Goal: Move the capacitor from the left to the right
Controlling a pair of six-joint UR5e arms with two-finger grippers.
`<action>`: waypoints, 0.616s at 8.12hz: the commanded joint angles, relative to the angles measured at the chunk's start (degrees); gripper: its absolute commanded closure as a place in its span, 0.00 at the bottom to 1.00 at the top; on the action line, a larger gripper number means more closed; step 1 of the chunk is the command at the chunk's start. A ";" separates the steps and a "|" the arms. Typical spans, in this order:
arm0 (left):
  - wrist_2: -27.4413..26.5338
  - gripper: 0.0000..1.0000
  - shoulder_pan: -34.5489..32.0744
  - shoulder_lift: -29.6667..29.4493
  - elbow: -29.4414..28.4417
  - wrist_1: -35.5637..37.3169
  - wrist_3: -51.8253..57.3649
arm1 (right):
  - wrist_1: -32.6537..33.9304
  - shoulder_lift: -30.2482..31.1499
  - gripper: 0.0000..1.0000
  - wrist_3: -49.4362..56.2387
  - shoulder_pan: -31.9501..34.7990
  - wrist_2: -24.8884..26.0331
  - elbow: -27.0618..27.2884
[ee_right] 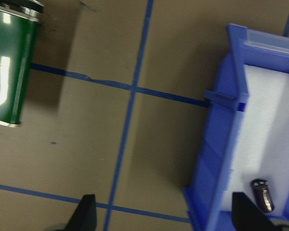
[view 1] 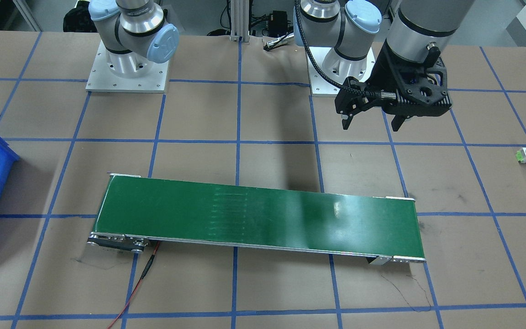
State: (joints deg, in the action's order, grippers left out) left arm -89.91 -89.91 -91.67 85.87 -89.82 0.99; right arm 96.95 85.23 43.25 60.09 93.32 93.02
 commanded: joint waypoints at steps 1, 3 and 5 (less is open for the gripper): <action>0.00 0.00 0.00 0.00 0.00 0.00 0.06 | -7.13 6.17 0.00 -19.72 15.79 -0.33 -0.64; 0.00 0.00 0.00 0.00 0.00 0.00 0.06 | -9.14 6.88 0.00 -30.97 24.86 -3.65 -0.82; 0.00 0.00 0.00 -0.09 0.00 0.00 -0.03 | -9.76 6.88 0.00 -39.79 30.07 -3.58 -0.73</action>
State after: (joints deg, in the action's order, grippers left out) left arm -89.91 -89.91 -91.71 85.87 -89.82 1.00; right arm 87.99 91.85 11.87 84.76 90.41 92.24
